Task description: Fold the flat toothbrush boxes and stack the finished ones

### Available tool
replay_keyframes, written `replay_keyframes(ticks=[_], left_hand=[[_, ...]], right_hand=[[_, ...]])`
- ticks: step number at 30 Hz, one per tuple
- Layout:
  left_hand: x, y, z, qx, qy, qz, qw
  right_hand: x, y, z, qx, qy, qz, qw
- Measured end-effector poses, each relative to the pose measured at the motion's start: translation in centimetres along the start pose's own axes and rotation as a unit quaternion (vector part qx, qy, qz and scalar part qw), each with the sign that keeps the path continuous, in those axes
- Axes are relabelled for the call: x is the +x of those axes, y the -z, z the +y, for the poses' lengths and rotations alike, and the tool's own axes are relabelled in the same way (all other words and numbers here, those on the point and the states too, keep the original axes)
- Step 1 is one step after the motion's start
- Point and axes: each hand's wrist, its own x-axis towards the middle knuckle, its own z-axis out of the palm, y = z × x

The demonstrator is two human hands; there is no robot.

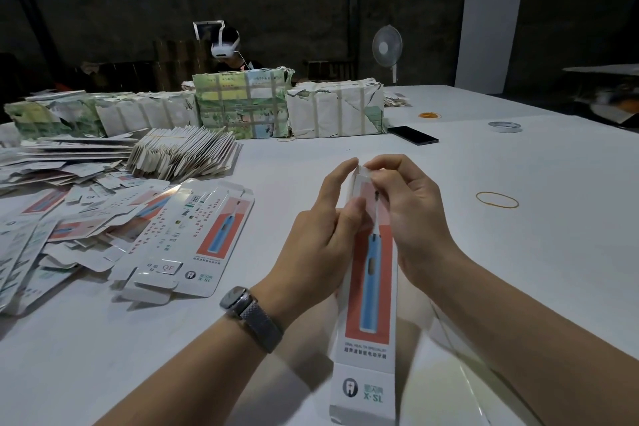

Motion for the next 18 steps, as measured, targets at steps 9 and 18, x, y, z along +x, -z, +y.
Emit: replay_keyframes(ticks=[9,18], left_hand=[[0.0,-0.1,0.0,0.013,-0.015,0.000,1.000],[0.4,0.9,-0.4,-0.020,-0.013,0.050,0.998]], right_hand=[[0.0,0.1,-0.1,0.014,0.015,-0.028,0.999],[-0.1,0.5,1.2,-0.012,0.026,-0.060,0.998]])
